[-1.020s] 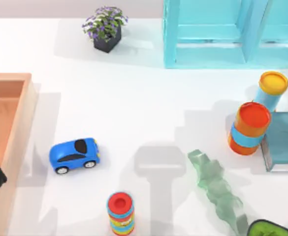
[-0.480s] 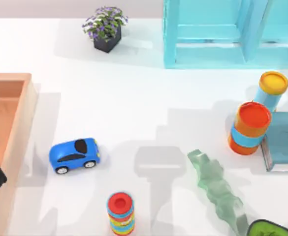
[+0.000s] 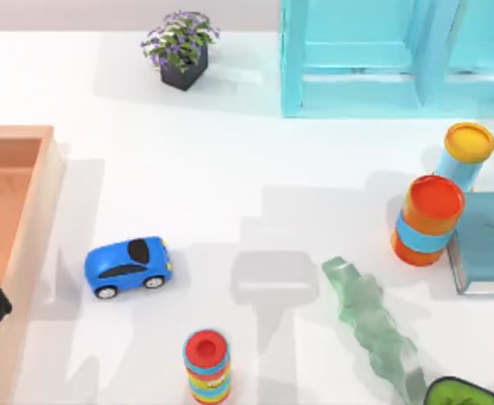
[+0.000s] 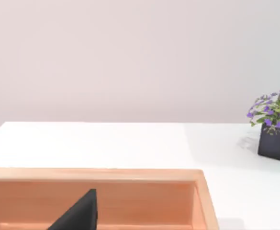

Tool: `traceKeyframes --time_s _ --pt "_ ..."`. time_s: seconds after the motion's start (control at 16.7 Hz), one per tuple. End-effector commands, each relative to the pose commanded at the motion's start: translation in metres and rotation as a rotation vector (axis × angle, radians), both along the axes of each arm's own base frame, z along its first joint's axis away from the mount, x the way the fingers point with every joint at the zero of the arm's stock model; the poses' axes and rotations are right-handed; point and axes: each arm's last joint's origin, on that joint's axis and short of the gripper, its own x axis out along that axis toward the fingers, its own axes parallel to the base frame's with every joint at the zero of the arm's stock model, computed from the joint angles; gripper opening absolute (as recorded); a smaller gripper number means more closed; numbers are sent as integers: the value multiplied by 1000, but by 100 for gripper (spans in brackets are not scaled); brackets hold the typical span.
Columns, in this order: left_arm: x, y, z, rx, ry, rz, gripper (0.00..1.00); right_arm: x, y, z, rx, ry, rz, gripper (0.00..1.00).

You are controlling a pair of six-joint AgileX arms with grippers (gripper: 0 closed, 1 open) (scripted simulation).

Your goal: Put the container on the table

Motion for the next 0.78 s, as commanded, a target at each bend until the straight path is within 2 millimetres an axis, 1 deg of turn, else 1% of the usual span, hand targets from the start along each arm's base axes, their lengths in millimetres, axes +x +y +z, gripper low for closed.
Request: traceKeyframes --time_s 0.12,0.18,0.3,0.42,0.54,0.66,0.78 --pt "0 0 0 0 0 0 100 7 14 8 -12 -27 -9 0" --pt "0 0 0 0 0 0 100 11 25 14 -19 -45 -15 0" --pt "0 0 0 0 0 0 100 19 53 25 -27 -81 -25 0" --pt "0 0 0 0 0 0 100 25 90 33 -30 -106 -31 0" --pt "0 0 0 0 0 0 100 27 131 35 -31 -115 -31 0" --pt "0 0 0 0 0 0 100 25 174 33 -33 -111 -26 0" --pt "0 0 0 0 0 0 100 18 212 28 -37 -96 -19 0"
